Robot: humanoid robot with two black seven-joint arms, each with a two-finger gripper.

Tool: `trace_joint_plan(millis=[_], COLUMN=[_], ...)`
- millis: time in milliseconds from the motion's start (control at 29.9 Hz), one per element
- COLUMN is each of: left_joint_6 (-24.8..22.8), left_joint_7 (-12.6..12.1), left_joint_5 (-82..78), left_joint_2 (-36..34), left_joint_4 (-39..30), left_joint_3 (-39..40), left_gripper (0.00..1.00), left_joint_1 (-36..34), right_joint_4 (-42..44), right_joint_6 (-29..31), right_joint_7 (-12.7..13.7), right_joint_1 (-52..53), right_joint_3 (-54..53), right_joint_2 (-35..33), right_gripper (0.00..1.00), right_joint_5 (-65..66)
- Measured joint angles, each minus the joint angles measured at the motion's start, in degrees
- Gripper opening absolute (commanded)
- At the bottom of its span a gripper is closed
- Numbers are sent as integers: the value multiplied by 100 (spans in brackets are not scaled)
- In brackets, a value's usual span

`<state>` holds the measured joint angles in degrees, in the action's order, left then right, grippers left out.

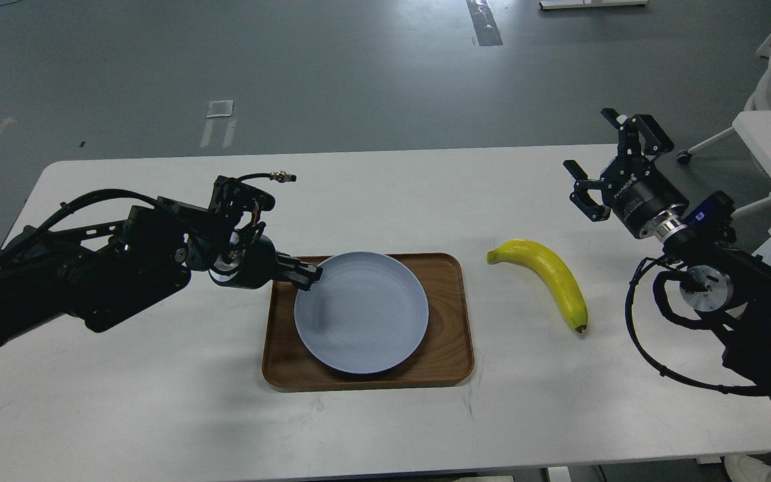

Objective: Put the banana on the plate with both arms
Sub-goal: 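Carry the plate with the left gripper onto the wooden tray, then release the plate and raise the left gripper away from the tray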

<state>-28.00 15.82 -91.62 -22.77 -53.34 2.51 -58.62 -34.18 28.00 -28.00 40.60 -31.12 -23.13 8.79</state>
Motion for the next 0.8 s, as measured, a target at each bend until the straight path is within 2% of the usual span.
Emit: trace_joint_plan(millis=[33, 100, 134, 201, 435, 669, 736, 802], left_joint_6=[0, 0, 0, 0, 0, 149, 334, 541], left_joint_7=[-2, -6, -9, -31, -65, 34, 164, 469], left_joint_5=[5, 12, 17, 33, 635, 4273, 5226, 5966], left_joint_2=[3, 7, 8, 9, -14, -456, -566, -710], left_joint_4=[0, 0, 0, 0, -6, 0, 1, 23], left_joint_3=[-3, -4, -5, -5, 124, 788, 909, 982], left_gripper=[26, 46, 70, 98, 98, 98, 98, 98], left_joint_1=[0, 11, 19, 22, -49, -185, -108, 39], right_joint_4=[3, 6, 7, 7, 1, -3, -3, -2], right_joint_6=[0, 0, 0, 0, 0, 0, 0, 0], right_joint_7=[0, 0, 0, 0, 0, 0, 0, 0], right_joint_1=[0, -2, -5, -8, -5, -23, -24, -24], right_joint_3=[0, 0, 0, 0, 0, 0, 0, 0], right_joint_2=[2, 7, 8, 10, 5, -27, -27, -17], right_gripper=[100, 100, 100, 100, 100, 100, 100, 100], right_joint_5=[0, 0, 0, 0, 0, 0, 0, 0])
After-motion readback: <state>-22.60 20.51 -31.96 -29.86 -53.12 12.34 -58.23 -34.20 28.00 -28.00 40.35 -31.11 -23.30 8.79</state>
